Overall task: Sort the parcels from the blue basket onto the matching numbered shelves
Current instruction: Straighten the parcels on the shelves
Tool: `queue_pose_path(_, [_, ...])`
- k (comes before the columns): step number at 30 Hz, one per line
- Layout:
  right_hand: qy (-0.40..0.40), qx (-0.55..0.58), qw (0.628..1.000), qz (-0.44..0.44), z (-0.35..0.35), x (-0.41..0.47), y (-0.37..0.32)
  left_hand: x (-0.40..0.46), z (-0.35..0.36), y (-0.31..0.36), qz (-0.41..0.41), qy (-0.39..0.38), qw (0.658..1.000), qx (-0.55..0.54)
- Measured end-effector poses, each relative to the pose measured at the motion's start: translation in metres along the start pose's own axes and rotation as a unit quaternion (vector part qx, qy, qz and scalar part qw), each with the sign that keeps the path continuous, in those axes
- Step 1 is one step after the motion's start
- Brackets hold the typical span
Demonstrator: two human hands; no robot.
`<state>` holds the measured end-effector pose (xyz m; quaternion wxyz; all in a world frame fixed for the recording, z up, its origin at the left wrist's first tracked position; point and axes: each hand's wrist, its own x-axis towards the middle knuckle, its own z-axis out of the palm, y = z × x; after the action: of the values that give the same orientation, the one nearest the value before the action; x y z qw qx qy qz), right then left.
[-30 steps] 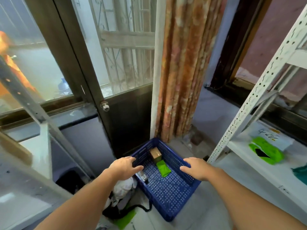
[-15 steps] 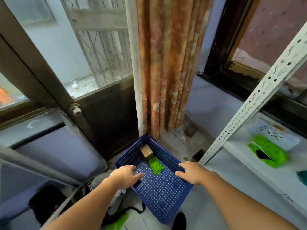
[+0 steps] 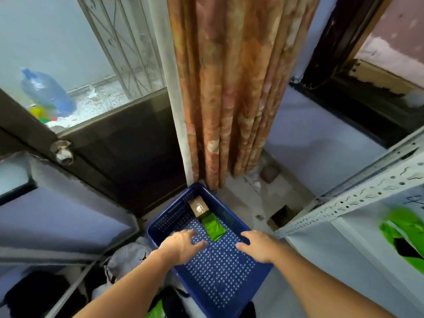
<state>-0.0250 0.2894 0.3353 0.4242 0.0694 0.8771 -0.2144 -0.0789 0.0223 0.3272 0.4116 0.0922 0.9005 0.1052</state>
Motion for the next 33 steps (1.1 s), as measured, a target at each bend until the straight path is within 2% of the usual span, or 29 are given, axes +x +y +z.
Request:
queue_pose_path(6, [-0.001,0.060,0.998,0.024,0.053,0.142,0.025,0.145,0.043,-0.041,0.024,-0.023,0.999,0.026])
queue_pose_path(11, [-0.024,0.088,0.995,0.048,0.123,0.283,0.064,0.286,0.116,-0.086,0.024,-0.026,0.999,-0.007])
queue_pose_path(16, [-0.013,0.157,0.984,0.079,0.200,0.427,0.105,0.425,0.209,-0.124,-0.004,-0.044,0.994,-0.097])
queue_pose_path(19, [0.012,0.192,0.976,0.101,0.246,0.493,0.126,0.491,0.247,-0.138,-0.023,-0.010,0.986,-0.166])
queue_pose_path(23, [0.052,0.256,0.956,0.133,0.291,0.561,0.141,0.556,0.275,-0.149,-0.058,-0.004,0.953,-0.296])
queue_pose_path(26, [0.079,0.343,0.919,0.179,0.315,0.605,0.143,0.581,0.291,-0.146,-0.094,-0.010,0.888,-0.450])
queue_pose_path(29, [0.122,0.494,0.837,0.201,0.353,0.664,0.152,0.588,0.305,-0.133,-0.104,-0.037,0.831,-0.546])
queue_pose_path(31, [0.166,0.563,0.782,0.209,0.378,0.700,0.159,0.591,0.315,-0.127,-0.098,-0.020,0.816,-0.569])
queue_pose_path(33, [0.187,0.618,0.731,0.220,0.386,0.712,0.154,0.595,0.328,-0.127,-0.093,0.016,0.816,-0.571])
